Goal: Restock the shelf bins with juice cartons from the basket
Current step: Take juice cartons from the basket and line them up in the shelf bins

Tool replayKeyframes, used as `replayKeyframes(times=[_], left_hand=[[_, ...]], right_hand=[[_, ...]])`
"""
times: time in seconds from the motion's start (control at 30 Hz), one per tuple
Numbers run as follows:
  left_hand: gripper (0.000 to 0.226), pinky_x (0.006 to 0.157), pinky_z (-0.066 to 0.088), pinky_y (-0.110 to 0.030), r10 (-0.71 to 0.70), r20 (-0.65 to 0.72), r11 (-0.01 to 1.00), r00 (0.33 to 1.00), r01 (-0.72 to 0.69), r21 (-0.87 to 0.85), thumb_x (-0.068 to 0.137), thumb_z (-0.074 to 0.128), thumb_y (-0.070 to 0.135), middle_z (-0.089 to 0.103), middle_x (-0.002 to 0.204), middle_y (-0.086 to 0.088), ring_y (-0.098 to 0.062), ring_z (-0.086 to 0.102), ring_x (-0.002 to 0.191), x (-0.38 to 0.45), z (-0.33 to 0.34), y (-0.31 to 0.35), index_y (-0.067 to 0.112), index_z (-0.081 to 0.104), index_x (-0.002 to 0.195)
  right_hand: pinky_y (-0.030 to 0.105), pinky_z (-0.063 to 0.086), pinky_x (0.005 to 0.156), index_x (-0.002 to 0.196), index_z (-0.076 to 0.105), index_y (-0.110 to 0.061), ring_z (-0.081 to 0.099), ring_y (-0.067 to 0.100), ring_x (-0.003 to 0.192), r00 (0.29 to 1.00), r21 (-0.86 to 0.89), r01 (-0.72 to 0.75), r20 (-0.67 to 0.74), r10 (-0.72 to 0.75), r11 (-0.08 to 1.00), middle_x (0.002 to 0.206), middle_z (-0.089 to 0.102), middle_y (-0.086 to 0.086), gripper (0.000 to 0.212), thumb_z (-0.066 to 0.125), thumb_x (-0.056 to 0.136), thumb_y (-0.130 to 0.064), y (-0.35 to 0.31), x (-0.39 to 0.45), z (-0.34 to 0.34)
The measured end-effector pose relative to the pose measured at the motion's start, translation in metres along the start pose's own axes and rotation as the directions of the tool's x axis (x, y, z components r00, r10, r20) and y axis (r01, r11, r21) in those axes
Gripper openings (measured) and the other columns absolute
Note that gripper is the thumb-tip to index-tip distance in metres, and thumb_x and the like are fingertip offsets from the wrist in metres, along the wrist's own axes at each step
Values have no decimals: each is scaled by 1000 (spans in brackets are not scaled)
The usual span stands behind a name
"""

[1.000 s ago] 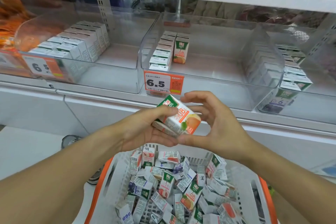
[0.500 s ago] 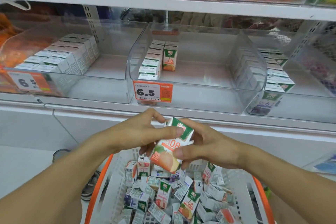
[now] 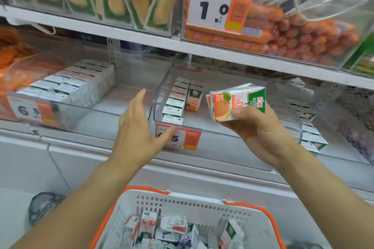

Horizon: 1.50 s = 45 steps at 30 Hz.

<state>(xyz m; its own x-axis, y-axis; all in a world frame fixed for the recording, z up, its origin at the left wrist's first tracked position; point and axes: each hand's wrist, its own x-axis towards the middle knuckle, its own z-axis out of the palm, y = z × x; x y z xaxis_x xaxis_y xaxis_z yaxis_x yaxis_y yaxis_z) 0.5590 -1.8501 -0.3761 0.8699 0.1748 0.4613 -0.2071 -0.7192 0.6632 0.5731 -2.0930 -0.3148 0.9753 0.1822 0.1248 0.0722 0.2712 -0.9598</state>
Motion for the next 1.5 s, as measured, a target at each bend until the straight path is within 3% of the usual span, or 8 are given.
replayKeyframes(times=[0.27,0.63,0.87,1.07,1.17,1.27,1.37,1.5], left_hand=[[90,102,23,-26,151,-97,986,984,-144,83,72,77,54,61,123,2,-13,47,109,2,22,-18,14,39,142],[90,102,25,-33,203,-156,973,967,-181,142,74,74,54,62,116,-5,-14,40,105,-1,30,-23,7,40,142],[91,102,25,-36,215,-137,964,967,-188,189,80,68,60,60,112,-11,-16,37,105,-5,28,-21,4,35,144],[71,108,30,-43,247,-212,969,946,-240,57,84,67,38,48,133,-19,-31,41,124,-9,18,-4,-1,41,137],[28,86,43,-34,345,-318,915,883,-392,-94,87,63,15,60,103,-9,-22,55,94,-19,13,26,3,57,111],[13,69,46,-30,365,100,923,926,-346,-167,89,60,17,60,78,10,-11,55,70,-49,44,43,15,59,101],[18,75,50,-33,188,635,978,749,-204,-49,90,63,26,60,85,9,-18,60,83,-91,103,21,18,59,106],[26,85,46,-27,-328,724,944,607,222,242,90,66,25,67,110,-6,-23,62,99,-121,141,-39,8,64,109]], right_hand=[[11,45,64,122,47,-25,61,13,85,994,-869,62,11,-106,491,106,59,0,91,97,48,-10,17,105,-9],[25,42,101,140,51,-27,49,27,115,995,-995,101,101,-21,0,130,38,8,95,94,56,-32,64,153,10],[31,47,92,146,32,-22,54,28,114,999,-997,-21,-19,27,76,134,40,11,106,93,61,-33,47,133,13],[19,50,72,107,62,-19,63,4,67,922,-948,185,76,-380,259,101,63,-3,28,71,81,-20,1,18,-2],[14,46,58,83,66,-18,57,8,56,933,-880,162,-11,-359,446,68,62,-9,10,69,81,-9,8,-51,-17],[20,48,57,75,66,-20,56,6,52,987,-834,-26,-109,-119,552,61,61,-8,18,70,80,-4,54,-95,-48],[33,55,61,78,69,-11,59,11,57,930,-834,-333,-215,298,441,69,67,2,7,70,80,-5,117,-120,-89],[23,46,77,96,68,-10,65,19,92,811,-909,-397,-283,512,125,95,71,6,14,68,84,-17,180,-125,-129]])
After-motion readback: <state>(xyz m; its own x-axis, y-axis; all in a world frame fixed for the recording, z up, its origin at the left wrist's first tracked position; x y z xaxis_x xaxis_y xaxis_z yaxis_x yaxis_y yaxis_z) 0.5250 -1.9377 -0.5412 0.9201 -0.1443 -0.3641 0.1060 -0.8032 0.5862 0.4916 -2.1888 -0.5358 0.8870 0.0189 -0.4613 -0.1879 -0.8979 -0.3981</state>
